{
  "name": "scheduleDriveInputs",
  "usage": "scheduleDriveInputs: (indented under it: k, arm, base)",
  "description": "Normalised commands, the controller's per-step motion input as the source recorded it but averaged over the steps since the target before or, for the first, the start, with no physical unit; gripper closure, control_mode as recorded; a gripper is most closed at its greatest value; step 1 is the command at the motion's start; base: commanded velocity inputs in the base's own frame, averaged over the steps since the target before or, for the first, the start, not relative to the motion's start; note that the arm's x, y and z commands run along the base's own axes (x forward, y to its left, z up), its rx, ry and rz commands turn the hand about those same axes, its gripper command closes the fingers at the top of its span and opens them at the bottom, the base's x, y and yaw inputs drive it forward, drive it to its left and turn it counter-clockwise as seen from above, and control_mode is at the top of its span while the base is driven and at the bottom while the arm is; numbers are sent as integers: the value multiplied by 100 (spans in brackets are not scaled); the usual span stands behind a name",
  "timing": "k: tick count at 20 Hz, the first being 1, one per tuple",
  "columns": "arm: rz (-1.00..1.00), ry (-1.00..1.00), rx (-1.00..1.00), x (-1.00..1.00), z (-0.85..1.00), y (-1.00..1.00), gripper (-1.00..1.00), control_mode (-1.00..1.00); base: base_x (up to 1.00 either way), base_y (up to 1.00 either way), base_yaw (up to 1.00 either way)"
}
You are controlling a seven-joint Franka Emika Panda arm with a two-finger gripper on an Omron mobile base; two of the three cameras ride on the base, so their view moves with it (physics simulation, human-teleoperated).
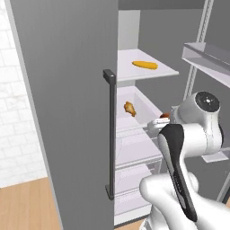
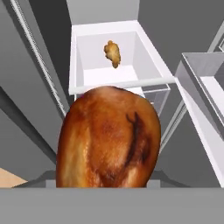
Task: Place one corn and one chicken drumstick in each tupperware on the nearby counter, to pack two identical lunches.
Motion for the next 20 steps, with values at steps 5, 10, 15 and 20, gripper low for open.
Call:
scheduleDriveInputs:
  k: [5,10,15,20]
  arm:
    - [0,11,0,-55,-5,0,100,-100]
    - [0,-7,0,-42,-25,0,100,-100]
    - [0,-7,0,-19,-26,0,100,-100]
    - [0,0,0,-6,0,0,100,-100]
  base:
    - [0,0,0]
    - [0,0,0]
    - [0,0,0]
    - [0,0,0]
